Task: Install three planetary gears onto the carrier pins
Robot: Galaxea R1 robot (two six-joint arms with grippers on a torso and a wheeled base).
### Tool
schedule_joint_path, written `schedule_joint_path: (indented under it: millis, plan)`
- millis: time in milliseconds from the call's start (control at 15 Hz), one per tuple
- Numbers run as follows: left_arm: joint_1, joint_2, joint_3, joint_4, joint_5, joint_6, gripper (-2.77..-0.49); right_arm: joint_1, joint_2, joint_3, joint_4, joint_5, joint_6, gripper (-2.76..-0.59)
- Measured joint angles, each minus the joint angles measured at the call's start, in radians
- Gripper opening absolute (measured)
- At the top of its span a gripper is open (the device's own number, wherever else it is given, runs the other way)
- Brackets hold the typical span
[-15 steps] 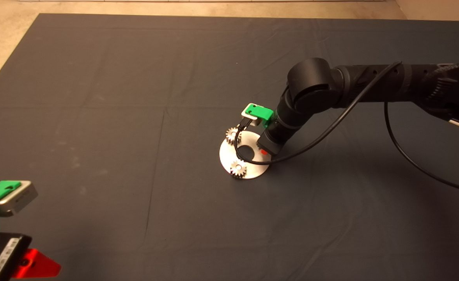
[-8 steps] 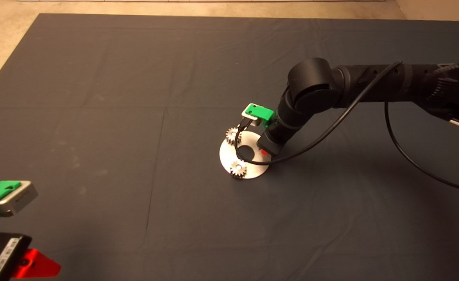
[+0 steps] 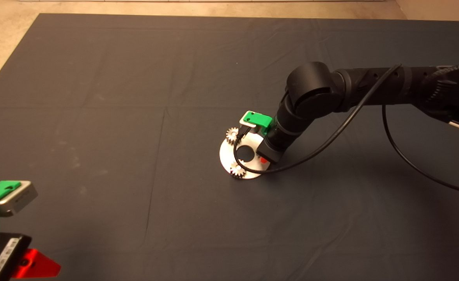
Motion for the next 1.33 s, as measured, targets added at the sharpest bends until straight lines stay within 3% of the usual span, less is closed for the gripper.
schedule_joint_path:
  millis: [133, 867, 1000, 1133, 1333]
  plan:
    - [0.0, 0.0, 0.0, 0.0, 0.0, 0.0, -0.93, 0.0, -0.017, 0.003, 0.001, 0.014, -0.001, -2.29]
    - [0.0, 0.0, 0.0, 0.0, 0.0, 0.0, -0.93, 0.001, -0.023, 0.004, 0.003, 0.011, -0.001, -2.28]
    - [0.0, 0.0, 0.0, 0.0, 0.0, 0.0, -0.93, 0.005, -0.023, 0.001, 0.004, 0.02, 0.0, -2.28]
    - [0.0, 0.0, 0.0, 0.0, 0.0, 0.0, -0.93, 0.028, -0.022, 0.0, 0.004, 0.042, 0.002, -2.29]
    - [0.0, 0.0, 0.0, 0.0, 0.0, 0.0, -0.93, 0.042, -0.007, -0.003, 0.004, 0.041, 0.002, -2.29]
